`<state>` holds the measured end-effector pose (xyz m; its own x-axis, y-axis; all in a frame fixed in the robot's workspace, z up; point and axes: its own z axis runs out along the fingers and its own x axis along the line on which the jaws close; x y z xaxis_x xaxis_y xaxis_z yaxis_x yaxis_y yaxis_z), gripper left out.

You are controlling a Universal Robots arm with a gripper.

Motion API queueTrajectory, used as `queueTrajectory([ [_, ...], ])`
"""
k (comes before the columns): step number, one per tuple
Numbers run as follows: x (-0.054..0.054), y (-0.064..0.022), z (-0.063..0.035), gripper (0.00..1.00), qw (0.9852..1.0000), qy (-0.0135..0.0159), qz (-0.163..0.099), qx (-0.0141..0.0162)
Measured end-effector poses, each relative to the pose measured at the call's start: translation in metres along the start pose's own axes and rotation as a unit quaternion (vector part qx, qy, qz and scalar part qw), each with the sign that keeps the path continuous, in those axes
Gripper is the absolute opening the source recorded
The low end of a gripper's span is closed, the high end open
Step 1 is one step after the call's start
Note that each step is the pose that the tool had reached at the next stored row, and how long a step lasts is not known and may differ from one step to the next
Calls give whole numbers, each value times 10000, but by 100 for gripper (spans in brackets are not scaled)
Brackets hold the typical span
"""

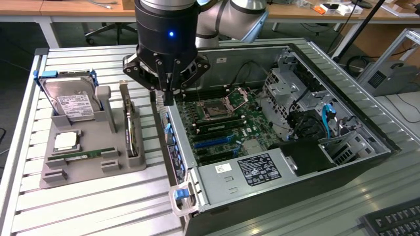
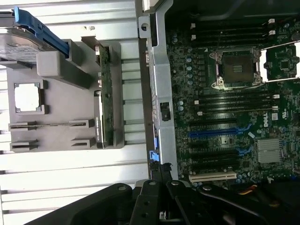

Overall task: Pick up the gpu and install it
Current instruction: 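Reach for the gpu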

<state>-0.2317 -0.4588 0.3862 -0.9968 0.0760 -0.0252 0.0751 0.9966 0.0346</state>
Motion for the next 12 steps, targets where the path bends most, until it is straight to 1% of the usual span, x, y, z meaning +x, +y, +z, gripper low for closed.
queueTrajectory([
  [12, 54, -15, 2, 11, 10000, 0, 0, 3],
])
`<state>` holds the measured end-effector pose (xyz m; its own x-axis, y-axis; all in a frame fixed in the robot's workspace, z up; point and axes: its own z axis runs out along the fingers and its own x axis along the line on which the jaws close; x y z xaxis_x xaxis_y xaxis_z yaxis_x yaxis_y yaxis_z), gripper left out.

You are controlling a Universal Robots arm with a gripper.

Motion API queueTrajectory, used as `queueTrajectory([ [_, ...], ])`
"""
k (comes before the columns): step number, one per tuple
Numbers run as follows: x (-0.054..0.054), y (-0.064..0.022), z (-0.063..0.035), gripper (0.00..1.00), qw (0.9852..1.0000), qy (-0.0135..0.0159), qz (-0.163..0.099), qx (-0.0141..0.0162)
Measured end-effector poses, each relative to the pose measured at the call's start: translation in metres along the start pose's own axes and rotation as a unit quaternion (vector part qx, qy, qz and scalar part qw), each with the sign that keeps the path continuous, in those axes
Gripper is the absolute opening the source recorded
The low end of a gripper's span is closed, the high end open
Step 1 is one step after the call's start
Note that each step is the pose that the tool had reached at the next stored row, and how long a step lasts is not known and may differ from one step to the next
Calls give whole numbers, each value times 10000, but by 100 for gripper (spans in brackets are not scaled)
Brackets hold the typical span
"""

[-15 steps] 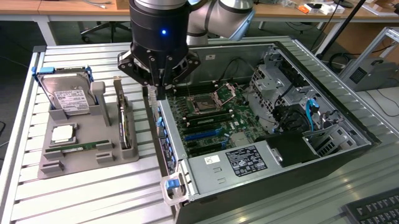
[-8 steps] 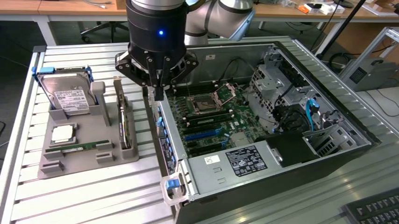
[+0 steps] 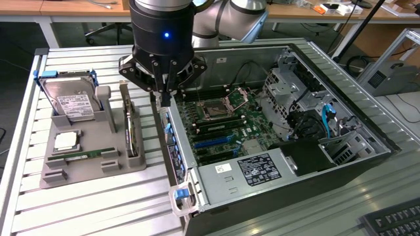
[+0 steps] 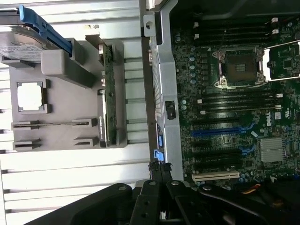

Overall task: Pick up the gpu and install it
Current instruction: 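Reach for the gpu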

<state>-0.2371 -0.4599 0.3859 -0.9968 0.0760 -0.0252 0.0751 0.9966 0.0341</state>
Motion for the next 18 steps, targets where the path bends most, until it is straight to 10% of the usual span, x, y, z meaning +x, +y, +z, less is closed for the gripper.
queueTrajectory([
  [18, 99, -32, 1, 11, 10000, 0, 0, 2],
])
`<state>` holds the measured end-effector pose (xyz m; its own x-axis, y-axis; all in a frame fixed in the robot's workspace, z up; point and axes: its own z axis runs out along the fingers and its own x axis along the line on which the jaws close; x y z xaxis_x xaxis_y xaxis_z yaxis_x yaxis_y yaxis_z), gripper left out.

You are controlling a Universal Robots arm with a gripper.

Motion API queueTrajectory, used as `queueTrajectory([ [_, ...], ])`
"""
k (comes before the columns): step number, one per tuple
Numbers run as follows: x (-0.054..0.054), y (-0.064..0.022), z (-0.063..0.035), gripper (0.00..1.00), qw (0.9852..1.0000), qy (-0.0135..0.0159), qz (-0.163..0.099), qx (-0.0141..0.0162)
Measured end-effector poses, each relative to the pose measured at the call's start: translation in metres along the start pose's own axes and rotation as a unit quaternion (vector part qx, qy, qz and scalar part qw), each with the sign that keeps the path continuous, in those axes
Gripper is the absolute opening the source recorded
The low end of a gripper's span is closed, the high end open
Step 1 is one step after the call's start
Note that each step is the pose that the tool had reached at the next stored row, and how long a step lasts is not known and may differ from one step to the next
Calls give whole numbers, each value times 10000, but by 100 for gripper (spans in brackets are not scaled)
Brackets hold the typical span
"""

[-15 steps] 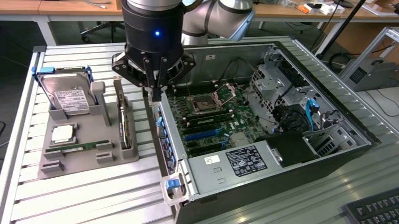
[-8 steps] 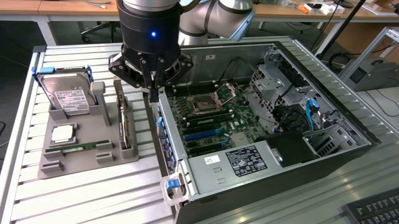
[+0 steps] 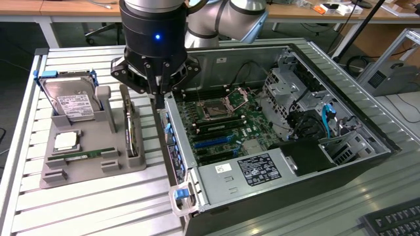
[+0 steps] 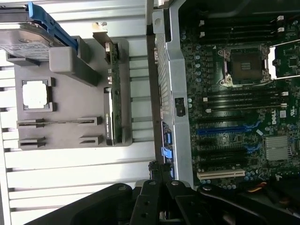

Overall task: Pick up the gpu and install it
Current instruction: 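Reach for the gpu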

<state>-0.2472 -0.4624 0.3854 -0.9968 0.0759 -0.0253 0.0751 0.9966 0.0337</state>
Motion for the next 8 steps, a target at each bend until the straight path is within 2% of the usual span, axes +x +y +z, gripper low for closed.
queueTrajectory([
  [8, 30, -13, 1, 11, 10000, 0, 0, 0],
])
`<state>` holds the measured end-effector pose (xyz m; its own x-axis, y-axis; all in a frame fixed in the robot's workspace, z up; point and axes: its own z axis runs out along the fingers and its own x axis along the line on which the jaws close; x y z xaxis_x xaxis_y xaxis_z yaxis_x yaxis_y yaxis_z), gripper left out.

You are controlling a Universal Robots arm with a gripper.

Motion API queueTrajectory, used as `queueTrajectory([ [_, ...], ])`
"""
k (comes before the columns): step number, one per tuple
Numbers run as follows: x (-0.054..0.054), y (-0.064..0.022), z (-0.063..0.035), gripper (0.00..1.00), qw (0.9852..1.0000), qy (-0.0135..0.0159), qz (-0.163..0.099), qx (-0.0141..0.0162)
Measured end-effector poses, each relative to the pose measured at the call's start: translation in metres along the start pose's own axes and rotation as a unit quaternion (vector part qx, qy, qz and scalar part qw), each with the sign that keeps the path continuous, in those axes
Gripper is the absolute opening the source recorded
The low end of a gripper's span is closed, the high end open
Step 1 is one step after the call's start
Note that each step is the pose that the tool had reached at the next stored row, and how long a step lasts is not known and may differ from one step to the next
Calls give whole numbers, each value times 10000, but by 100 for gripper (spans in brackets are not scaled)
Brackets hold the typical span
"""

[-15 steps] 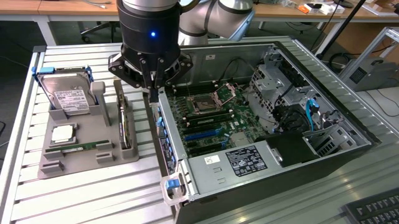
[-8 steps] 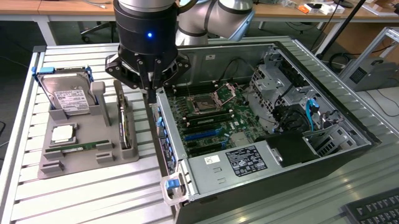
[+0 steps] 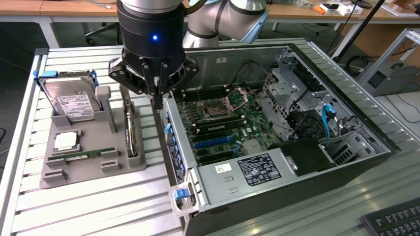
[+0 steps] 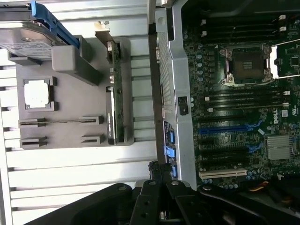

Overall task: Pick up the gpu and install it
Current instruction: 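Reach for the gpu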

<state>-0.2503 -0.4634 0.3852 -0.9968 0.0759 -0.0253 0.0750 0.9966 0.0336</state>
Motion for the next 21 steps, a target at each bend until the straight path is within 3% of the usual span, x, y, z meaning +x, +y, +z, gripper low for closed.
queueTrajectory([
  [21, 71, -25, 2, 11, 10000, 0, 0, 1],
])
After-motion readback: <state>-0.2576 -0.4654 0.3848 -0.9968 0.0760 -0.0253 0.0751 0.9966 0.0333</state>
